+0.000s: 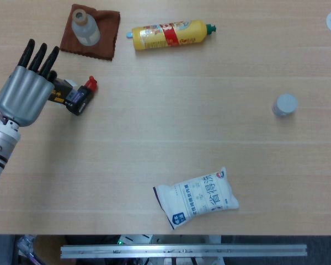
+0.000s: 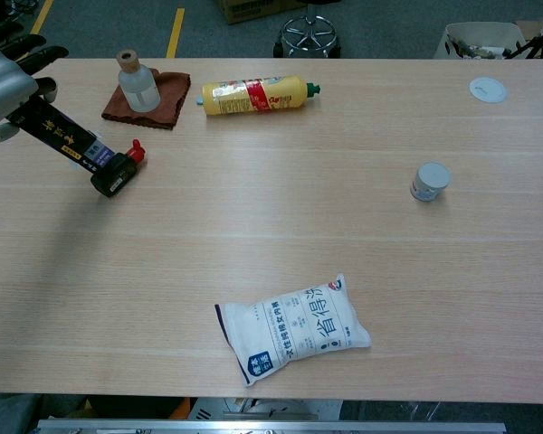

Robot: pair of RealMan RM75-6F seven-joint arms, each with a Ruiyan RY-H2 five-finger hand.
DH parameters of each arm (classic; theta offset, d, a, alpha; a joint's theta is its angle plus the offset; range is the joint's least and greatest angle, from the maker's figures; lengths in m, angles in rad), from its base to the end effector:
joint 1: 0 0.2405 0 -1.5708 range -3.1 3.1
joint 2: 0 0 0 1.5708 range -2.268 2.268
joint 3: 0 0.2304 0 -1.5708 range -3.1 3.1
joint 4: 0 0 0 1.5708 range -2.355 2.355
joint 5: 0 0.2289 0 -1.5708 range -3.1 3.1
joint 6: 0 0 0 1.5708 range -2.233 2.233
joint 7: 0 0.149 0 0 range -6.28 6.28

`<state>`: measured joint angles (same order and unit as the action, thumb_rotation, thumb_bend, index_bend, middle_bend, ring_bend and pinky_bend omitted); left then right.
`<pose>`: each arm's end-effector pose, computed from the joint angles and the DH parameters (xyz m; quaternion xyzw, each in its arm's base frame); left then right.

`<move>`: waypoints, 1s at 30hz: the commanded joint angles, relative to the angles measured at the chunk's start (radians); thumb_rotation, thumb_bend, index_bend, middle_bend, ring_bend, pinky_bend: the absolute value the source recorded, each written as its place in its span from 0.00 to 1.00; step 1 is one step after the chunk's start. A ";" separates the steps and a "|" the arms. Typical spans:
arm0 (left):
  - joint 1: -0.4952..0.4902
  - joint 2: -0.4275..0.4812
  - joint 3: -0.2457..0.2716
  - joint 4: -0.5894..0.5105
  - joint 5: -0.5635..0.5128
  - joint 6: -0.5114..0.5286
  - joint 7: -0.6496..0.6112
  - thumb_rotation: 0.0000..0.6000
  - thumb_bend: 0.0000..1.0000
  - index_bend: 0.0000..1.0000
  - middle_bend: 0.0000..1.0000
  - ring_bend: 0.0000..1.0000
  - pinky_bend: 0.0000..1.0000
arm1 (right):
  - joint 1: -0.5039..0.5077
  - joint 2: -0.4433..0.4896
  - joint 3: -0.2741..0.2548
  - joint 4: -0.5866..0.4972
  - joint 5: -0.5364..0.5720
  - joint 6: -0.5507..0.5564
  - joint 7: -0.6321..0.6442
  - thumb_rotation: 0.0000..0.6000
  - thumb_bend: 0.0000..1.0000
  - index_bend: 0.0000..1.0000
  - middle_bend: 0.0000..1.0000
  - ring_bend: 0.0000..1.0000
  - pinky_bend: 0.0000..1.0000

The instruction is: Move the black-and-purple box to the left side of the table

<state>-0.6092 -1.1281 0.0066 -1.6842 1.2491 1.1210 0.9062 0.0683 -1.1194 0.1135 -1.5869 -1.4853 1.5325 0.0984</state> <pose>-0.2101 0.2994 0.0743 -0.8107 -0.0708 -0.1410 0.5638 -0.2972 -0.1947 0.1501 0.5492 -0.3833 0.4395 0.5986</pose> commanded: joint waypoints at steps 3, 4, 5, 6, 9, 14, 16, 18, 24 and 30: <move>0.006 0.002 -0.005 0.001 -0.002 0.007 -0.009 1.00 0.51 0.42 0.00 0.00 0.05 | 0.000 0.000 0.000 0.000 0.000 0.001 0.001 1.00 0.23 0.31 0.22 0.15 0.22; 0.008 0.003 -0.006 0.000 -0.005 0.008 -0.015 1.00 0.51 0.42 0.00 0.00 0.05 | 0.000 0.000 0.000 0.000 -0.001 0.002 0.001 1.00 0.23 0.31 0.22 0.15 0.22; 0.012 0.004 -0.008 -0.001 -0.010 0.010 -0.024 1.00 0.51 0.42 0.00 0.00 0.05 | -0.001 0.001 0.001 -0.001 -0.001 0.003 0.001 1.00 0.23 0.31 0.22 0.15 0.22; 0.017 0.005 -0.009 -0.003 -0.017 0.010 -0.036 1.00 0.51 0.42 0.00 0.00 0.05 | -0.001 0.001 0.001 -0.001 -0.001 0.004 0.001 1.00 0.23 0.31 0.22 0.15 0.22; 0.037 0.012 -0.020 -0.022 -0.061 0.005 -0.109 1.00 0.51 0.41 0.00 0.00 0.05 | -0.003 0.004 0.002 -0.003 -0.002 0.007 0.001 1.00 0.23 0.31 0.22 0.15 0.22; 0.068 0.038 -0.037 -0.031 -0.147 -0.015 -0.226 1.00 0.51 0.40 0.00 0.00 0.05 | -0.003 0.008 0.002 -0.006 -0.002 0.007 -0.002 1.00 0.23 0.31 0.22 0.15 0.22; 0.078 0.047 -0.045 -0.028 -0.188 -0.035 -0.283 1.00 0.51 0.39 0.00 0.00 0.05 | -0.002 0.007 0.002 -0.008 -0.002 0.006 -0.004 1.00 0.23 0.31 0.22 0.15 0.22; 0.086 0.058 -0.051 -0.027 -0.227 -0.065 -0.340 1.00 0.51 0.37 0.00 0.00 0.05 | 0.000 0.007 0.002 -0.009 -0.004 0.005 -0.006 1.00 0.23 0.31 0.22 0.15 0.22; 0.108 0.091 -0.070 -0.024 -0.303 -0.181 -0.559 1.00 0.51 0.32 0.00 0.00 0.05 | 0.002 0.006 0.002 -0.013 -0.002 0.001 -0.015 1.00 0.23 0.31 0.22 0.15 0.22; 0.143 0.100 -0.078 -0.013 -0.282 -0.280 -0.794 1.00 0.51 0.31 0.00 0.00 0.05 | 0.001 0.009 0.002 -0.021 -0.002 0.003 -0.022 1.00 0.23 0.31 0.22 0.15 0.22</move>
<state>-0.4908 -1.0384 -0.0621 -1.7056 0.9642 0.9021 0.2160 0.0694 -1.1104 0.1155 -1.6077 -1.4876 1.5355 0.0761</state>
